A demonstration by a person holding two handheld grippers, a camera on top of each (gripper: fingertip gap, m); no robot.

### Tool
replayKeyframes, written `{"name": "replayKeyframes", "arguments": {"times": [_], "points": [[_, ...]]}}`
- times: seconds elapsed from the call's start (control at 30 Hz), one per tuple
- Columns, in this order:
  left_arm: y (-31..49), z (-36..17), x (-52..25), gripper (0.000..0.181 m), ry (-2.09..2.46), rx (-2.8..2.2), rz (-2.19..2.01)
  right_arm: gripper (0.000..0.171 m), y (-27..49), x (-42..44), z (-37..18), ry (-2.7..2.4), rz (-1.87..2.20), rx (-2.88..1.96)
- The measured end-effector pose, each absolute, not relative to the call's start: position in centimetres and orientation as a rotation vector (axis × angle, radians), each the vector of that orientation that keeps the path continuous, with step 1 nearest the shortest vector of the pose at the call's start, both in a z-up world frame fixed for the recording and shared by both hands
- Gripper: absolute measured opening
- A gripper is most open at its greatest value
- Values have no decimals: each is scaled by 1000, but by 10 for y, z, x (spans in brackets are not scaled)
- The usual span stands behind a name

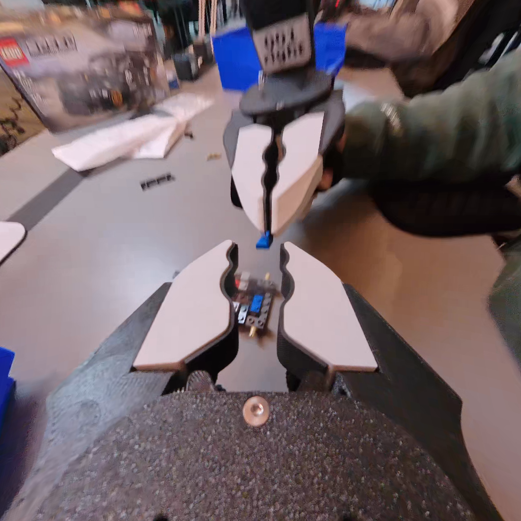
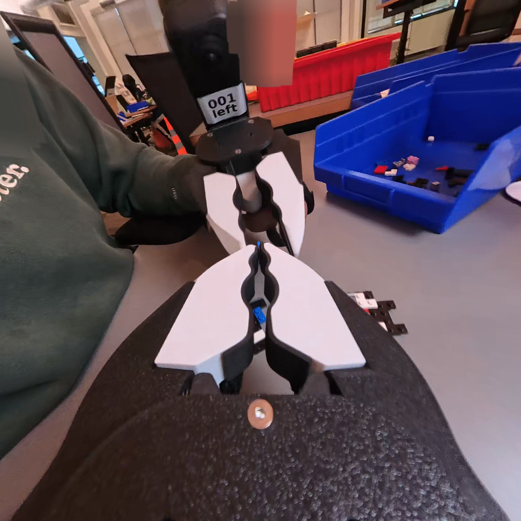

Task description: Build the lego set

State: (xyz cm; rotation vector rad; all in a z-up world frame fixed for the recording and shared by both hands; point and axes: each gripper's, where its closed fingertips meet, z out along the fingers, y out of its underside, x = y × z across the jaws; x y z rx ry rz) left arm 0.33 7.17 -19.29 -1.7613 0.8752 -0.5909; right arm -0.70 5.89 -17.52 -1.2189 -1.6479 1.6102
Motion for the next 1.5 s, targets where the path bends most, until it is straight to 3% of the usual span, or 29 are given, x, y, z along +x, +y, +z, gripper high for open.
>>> {"name": "replayKeyframes", "arguments": {"times": [0.13,0.4,0.6,0.73,0.8,0.87,1.17,1.3,1.43,1.5], "points": [[61,-180,8,15,870,-1706,-641,0,53,-7,-169,-1643,1630,-1181],[76,-179,-12,8,841,-1741,-485,4,68,-11,-162,-1539,1587,-1225],[134,-156,-133,8,410,-1864,-45,9,88,-10,-155,-1424,1553,-1248],[156,-168,-229,9,85,-2006,275,10,86,-14,-164,-1459,1528,-1273],[158,-195,-246,36,16,-2166,269,9,85,-15,-167,-1472,1507,-1280],[159,-208,-251,49,-24,-2207,235,9,87,-15,-170,-1480,1493,-1291],[155,-209,-234,59,54,-2176,149,9,90,-17,-182,-1492,1474,-1331],[151,-196,-229,43,129,-2103,189,9,90,-17,-186,-1502,1449,-1340],[143,-175,-222,0,198,-1972,174,13,92,-19,-188,-1494,1433,-1354],[139,-165,-220,0,211,-1920,160,17,93,-20,-190,-1495,1415,-1359]]}}
